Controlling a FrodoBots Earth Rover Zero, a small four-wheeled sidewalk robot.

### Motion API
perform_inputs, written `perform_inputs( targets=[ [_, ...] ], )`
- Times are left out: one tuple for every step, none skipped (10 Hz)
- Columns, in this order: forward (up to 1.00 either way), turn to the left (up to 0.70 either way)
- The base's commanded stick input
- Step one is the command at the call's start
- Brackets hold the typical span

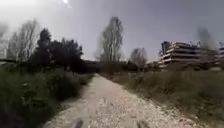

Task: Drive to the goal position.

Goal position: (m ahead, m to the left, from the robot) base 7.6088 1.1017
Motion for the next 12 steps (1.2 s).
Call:
perform_inputs(
  targets=[
    [1.00, 0.00],
    [1.00, 0.00],
    [1.00, 0.00],
    [1.00, 0.00],
    [1.00, 0.00],
    [1.00, 0.00],
    [1.00, 0.00],
    [1.00, 0.00],
    [1.00, 0.00],
    [1.00, 0.00],
    [1.00, 0.00],
    [1.00, 0.00]
  ],
)
